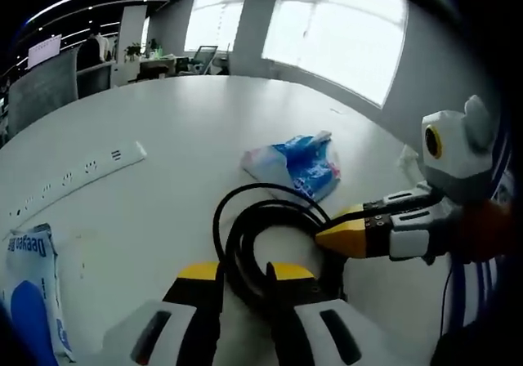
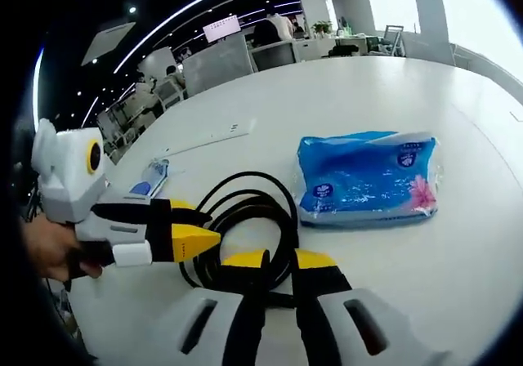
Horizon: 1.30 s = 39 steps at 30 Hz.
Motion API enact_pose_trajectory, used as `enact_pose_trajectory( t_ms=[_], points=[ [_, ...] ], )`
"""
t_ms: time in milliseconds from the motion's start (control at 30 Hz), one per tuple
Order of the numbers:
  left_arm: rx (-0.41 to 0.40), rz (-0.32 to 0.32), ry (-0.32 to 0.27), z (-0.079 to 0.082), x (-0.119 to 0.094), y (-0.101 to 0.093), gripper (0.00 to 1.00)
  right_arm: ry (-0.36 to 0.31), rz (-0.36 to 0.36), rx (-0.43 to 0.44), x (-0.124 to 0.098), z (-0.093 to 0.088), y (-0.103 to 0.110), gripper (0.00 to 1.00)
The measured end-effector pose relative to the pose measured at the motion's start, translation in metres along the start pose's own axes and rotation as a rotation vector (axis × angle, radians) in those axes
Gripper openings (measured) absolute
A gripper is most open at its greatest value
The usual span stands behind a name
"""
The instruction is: Arrange the tabletop items into an orderly group along one side of the table until the central work area is clear of visible clutter.
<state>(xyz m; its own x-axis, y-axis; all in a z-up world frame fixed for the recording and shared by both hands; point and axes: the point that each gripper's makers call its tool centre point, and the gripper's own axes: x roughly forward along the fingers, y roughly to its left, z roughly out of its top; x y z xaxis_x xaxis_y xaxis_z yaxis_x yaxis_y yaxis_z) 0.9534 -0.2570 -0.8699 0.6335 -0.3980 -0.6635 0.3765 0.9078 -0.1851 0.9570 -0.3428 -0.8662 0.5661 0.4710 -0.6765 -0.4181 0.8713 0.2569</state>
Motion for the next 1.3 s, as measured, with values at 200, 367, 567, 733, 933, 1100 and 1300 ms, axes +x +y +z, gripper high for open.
enact_pose_trajectory(
  t_ms=[200, 367, 567, 733, 933, 1100, 1300],
  points=[
    [-0.013, -0.009, -0.013, 0.000, 0.000, 0.000, 0.14, 0.004, 0.009, 0.048, -0.002, 0.000, -0.001, 0.04],
    [-0.011, -0.006, -0.023, 0.001, -0.001, 0.000, 0.10, 0.006, 0.013, 0.060, -0.004, 0.002, 0.002, 0.02],
    [-0.022, -0.004, -0.031, 0.001, -0.007, 0.001, 0.07, -0.001, 0.013, 0.086, -0.006, 0.003, 0.004, 0.00],
    [0.013, 0.010, -0.051, 0.007, -0.015, 0.000, 0.05, -0.012, 0.012, 0.085, -0.012, 0.005, 0.007, 0.00],
    [0.027, 0.006, -0.067, 0.014, -0.026, -0.005, 0.04, -0.035, 0.009, 0.077, -0.023, 0.008, 0.010, 0.00],
    [0.034, 0.007, -0.079, 0.018, -0.035, -0.011, 0.04, -0.055, 0.007, 0.067, -0.033, 0.013, 0.014, 0.00],
    [0.050, 0.005, -0.095, 0.023, -0.045, -0.018, 0.04, -0.076, 0.007, 0.073, -0.047, 0.013, 0.017, 0.00]
  ],
)
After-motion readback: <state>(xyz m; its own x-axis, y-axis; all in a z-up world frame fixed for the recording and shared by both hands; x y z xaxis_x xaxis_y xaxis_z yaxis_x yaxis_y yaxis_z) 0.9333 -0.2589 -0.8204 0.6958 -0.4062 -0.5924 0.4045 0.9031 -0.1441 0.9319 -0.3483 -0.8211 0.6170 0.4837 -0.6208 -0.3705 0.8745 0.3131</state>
